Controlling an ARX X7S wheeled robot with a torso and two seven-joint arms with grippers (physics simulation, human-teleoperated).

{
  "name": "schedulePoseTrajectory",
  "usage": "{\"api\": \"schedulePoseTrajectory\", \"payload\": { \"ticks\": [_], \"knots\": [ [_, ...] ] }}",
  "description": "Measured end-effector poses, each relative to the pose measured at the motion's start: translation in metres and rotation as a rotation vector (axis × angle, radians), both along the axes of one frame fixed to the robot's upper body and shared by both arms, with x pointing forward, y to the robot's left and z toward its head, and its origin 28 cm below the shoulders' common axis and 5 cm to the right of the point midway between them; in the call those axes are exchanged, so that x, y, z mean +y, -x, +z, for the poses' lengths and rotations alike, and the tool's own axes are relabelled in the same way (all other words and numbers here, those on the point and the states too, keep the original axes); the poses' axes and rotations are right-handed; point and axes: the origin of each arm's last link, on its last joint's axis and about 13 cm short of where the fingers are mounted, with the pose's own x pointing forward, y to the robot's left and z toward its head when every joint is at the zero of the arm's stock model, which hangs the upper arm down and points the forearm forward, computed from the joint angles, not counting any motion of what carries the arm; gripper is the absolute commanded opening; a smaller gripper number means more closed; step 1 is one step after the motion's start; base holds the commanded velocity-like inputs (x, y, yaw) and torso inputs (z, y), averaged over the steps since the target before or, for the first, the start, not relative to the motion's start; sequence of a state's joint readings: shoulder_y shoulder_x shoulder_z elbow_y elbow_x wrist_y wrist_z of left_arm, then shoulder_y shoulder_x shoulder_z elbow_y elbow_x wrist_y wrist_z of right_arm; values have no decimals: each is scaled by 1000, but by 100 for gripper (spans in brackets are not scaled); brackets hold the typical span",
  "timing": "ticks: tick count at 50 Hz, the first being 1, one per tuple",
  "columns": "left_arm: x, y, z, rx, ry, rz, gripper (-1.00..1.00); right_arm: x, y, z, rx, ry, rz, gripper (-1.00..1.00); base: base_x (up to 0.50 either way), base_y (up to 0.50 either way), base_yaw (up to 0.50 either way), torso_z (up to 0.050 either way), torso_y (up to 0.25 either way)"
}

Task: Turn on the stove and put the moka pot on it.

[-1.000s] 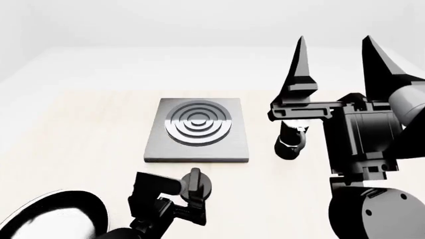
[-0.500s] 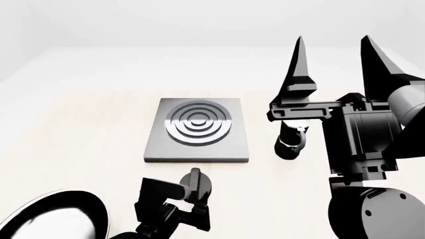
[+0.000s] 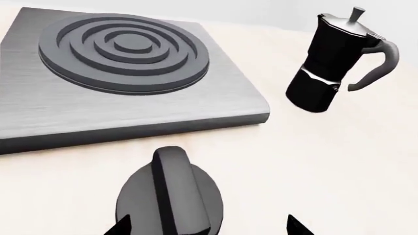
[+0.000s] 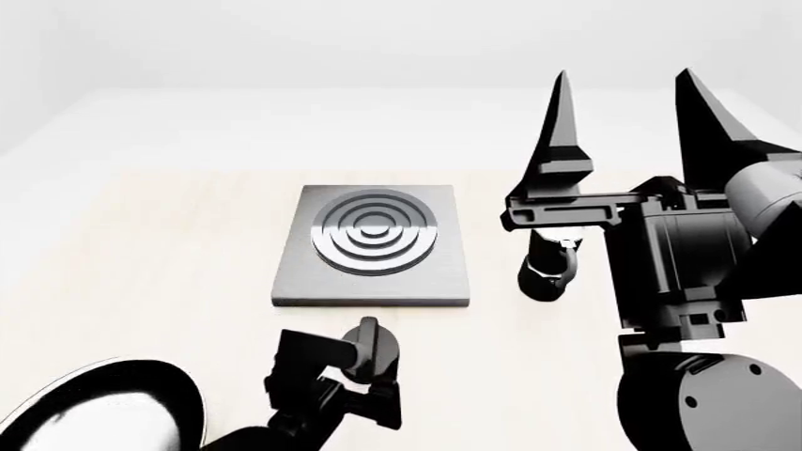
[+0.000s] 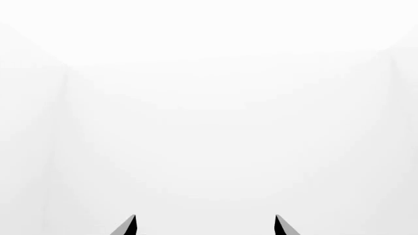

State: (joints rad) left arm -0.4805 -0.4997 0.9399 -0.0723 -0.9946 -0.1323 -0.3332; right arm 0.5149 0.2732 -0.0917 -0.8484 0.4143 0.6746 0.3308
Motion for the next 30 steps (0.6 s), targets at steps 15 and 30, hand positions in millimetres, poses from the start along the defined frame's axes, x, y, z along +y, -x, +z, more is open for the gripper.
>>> {"api": "schedulePoseTrajectory", "payload": {
  "ticks": [15, 30],
  "knots": [
    [0, -9, -9, 20, 0, 2, 100, 1, 0, -1, 0, 1, 3, 100, 0, 0, 0, 0, 0],
    [-3, -15, -15, 39, -1, -11, 100, 1, 0, -1, 0, 1, 6, 100, 0, 0, 0, 0, 0]
  ]
}}
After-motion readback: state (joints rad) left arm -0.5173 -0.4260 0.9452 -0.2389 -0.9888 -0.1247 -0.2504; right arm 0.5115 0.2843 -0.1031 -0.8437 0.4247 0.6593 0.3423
